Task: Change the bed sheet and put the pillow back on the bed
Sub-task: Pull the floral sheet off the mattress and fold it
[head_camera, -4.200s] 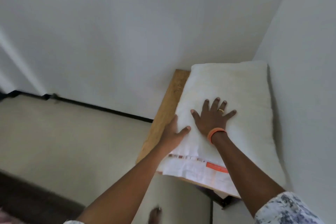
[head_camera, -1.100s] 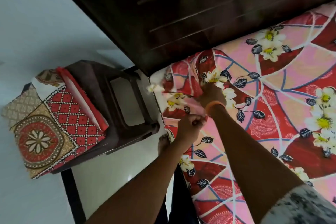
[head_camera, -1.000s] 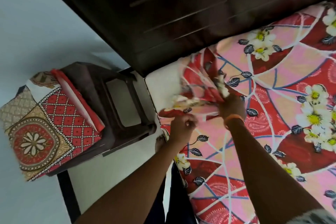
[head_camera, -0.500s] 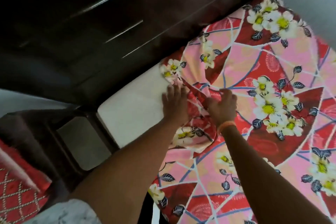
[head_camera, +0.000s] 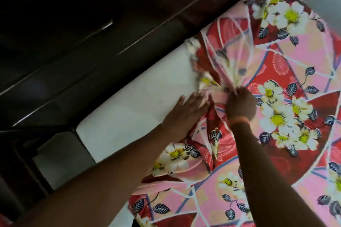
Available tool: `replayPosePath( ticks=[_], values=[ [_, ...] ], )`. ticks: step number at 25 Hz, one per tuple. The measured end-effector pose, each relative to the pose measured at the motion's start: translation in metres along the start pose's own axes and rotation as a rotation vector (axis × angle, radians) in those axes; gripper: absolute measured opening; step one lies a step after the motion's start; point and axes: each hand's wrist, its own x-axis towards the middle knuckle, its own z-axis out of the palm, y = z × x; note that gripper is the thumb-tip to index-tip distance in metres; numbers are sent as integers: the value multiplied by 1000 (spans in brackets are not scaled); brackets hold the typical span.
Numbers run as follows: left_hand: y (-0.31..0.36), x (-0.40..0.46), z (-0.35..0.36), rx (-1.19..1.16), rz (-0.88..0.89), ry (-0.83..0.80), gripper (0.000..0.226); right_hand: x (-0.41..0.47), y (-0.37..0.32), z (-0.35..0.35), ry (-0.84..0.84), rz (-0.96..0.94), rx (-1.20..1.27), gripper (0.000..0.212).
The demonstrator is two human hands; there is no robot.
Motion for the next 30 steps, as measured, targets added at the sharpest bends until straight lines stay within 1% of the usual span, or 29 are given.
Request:
replayPosePath(
  ticks=[1,2,3,5,6,7,8,9,10,12,13,14,16,17,18,20,21,22,25,27,29,30],
  values=[
    [3,2,-5,-90,-17,10,90,-11,35,-20,20,110,-21,19],
    [4,5,-12,-177,-61,-2,91,-22,63,-37,14,140,-79,19],
    [6,13,-20,-240,-122,-35,98,-30,81,-46,-24,93,-142,19],
    [10,37,-37,-295,-251,-96,108,-27,87,-51,-163,-97,-272,26],
    [13,54,-47,-314,-305,-98,106,-15,81,-53,-222,-157,-351,33],
    [15,72,-54,-310,-348,-78,101,0,69,-57,-255,-171,-406,41],
    [14,87,-60,-272,-378,-57,97,19,56,-63,-263,-167,-427,52],
    [11,103,-65,-202,-399,-43,99,40,43,-69,-262,-161,-419,63],
    [4,119,-68,-117,-411,-41,107,62,30,-72,-242,-172,-398,71],
    [-14,147,-69,72,-410,-53,125,109,0,-64,-145,-192,-298,71],
    [-19,156,-68,139,-409,-58,129,132,-20,-58,-106,-180,-234,72],
    [-21,163,-66,173,-410,-64,131,154,-37,-51,-73,-155,-182,76],
    [-21,179,-61,190,-403,-79,131,201,-58,-39,11,-63,-177,85],
    [-22,181,-58,199,-401,-81,130,219,-61,-32,48,-19,-193,83],
    [-22,182,-57,207,-405,-79,129,233,-61,-27,59,-2,-210,73],
    [-23,184,-56,205,-419,-89,126,240,-58,-25,48,-72,-242,38],
    [-23,185,-56,204,-421,-95,124,233,-51,-26,40,-121,-246,29],
    [-22,185,-54,210,-419,-95,122,221,-40,-27,25,-159,-246,26],
    [-18,185,-56,206,-415,-70,116,158,16,-36,-18,-194,-287,21],
    [-15,182,-59,193,-384,-66,109,100,58,-39,-51,-163,-304,24],
    [-5,170,-57,195,-295,-41,95,47,90,-44,-111,-69,-312,31],
    [3,161,-56,184,-214,-34,86,26,103,-46,-136,-22,-323,34]
  ],
)
